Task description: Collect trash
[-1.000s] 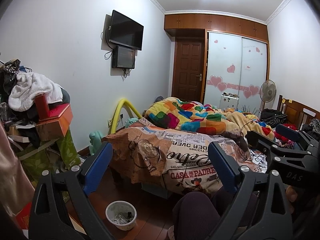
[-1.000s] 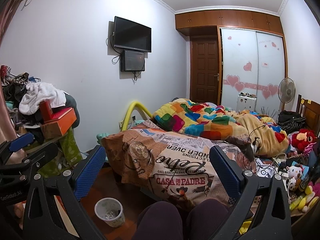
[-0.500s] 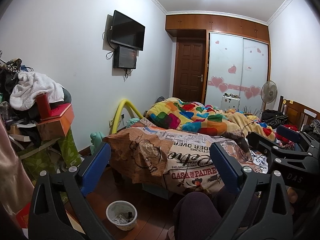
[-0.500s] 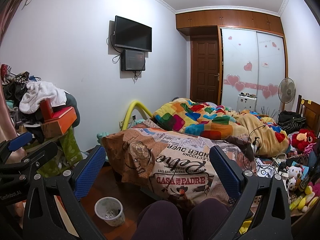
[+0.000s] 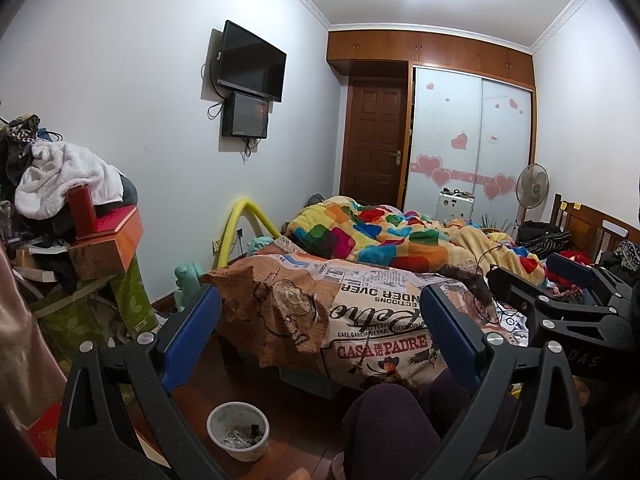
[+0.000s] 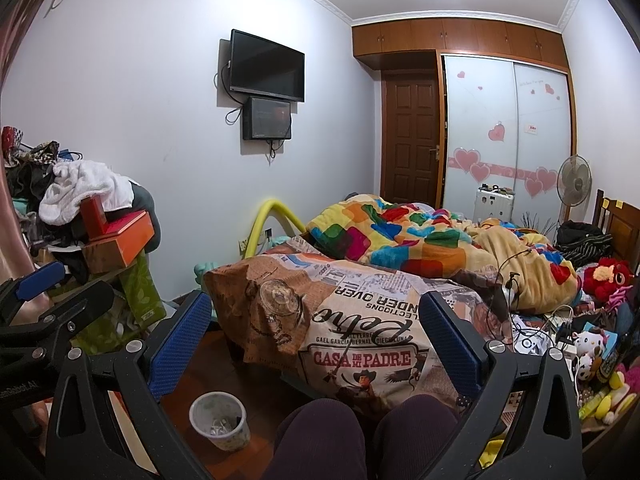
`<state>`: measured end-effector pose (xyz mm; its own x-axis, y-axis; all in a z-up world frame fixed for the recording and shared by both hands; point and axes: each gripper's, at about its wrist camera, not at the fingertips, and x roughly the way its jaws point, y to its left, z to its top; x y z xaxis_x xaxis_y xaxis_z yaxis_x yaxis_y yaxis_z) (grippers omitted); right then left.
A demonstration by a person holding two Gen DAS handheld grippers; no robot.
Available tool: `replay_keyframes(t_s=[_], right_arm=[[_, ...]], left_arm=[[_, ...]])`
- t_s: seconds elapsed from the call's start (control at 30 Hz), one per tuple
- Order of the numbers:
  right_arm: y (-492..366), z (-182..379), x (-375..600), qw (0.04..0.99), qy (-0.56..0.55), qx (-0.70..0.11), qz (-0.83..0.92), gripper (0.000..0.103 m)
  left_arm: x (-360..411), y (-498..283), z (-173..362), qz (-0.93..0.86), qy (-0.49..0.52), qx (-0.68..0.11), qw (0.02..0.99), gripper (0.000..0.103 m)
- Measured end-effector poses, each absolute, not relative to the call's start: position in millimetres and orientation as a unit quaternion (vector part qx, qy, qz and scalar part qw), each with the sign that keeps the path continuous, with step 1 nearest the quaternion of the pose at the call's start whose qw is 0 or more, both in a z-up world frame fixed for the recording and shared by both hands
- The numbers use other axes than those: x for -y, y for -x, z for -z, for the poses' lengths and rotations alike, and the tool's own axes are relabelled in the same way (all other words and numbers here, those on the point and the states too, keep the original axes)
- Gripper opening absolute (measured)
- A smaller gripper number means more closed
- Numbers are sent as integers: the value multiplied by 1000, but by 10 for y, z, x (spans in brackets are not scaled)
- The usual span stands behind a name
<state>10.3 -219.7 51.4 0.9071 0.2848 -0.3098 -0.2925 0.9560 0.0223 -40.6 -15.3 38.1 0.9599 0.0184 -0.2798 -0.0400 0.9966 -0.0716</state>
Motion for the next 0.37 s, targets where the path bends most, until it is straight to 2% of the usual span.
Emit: replay_keyframes(t_s=[0.37], right_arm=[[-72,-415,2229,975,12,-166,-150,103]], left_arm=[[211,370,-376,-13,35,-146,989,100]])
